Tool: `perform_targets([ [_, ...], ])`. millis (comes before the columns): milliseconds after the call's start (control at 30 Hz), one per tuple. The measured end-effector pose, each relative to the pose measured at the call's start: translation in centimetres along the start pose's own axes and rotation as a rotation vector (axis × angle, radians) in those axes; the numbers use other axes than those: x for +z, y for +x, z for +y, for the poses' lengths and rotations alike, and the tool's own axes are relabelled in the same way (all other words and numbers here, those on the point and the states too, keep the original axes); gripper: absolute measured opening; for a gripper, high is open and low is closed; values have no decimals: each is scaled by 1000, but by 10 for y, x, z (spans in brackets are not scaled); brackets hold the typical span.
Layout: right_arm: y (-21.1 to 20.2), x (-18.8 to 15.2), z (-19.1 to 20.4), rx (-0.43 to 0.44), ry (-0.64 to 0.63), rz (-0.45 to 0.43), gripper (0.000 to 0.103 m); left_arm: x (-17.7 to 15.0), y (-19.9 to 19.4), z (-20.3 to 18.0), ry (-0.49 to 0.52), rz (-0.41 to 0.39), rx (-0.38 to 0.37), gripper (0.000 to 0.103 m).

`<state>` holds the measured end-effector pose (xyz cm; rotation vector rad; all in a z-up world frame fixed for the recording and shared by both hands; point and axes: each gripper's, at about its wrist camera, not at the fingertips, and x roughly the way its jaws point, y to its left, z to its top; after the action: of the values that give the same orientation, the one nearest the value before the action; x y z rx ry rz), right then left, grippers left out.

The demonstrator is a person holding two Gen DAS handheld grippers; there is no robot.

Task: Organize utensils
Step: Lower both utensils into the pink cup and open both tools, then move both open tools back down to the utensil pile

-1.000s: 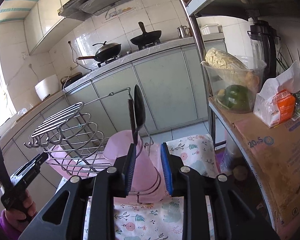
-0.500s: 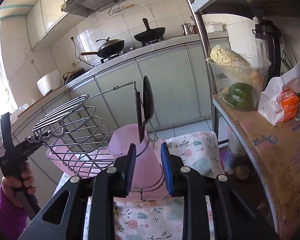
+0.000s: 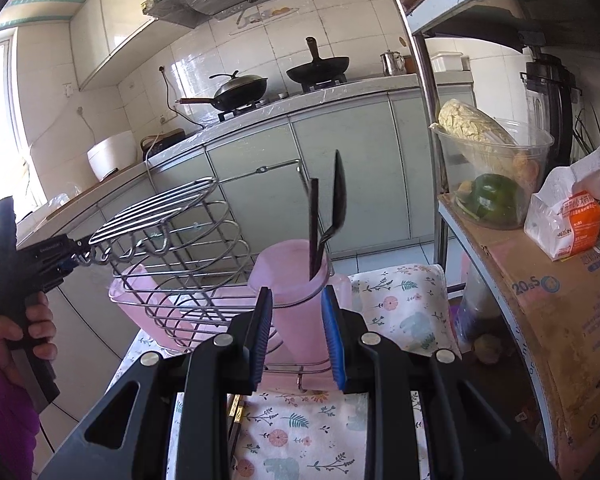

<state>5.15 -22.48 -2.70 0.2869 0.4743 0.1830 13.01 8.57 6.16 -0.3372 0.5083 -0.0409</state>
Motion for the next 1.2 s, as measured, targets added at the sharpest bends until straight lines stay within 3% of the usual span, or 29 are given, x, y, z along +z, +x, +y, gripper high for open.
perform_targets([
  [300,0,-19,17,34,-26,64,25,-13,-40,-8,62,-55,12,27],
  [533,14,-40,28,82,-20,171,25,-42,-46,-12,117,31,-1,27],
  [700,30,-58,33,105,-20,262,24,-76,-33,-15,160,142,-17,27],
  [967,45,-79,32,129,-1,356,21,-145,0,-14,187,432,-82,27],
  [1033,48,-85,33,134,2,377,21,-163,8,-18,193,511,-109,22],
  [1200,53,-93,34,150,10,405,21,-189,20,-30,226,621,-128,14],
])
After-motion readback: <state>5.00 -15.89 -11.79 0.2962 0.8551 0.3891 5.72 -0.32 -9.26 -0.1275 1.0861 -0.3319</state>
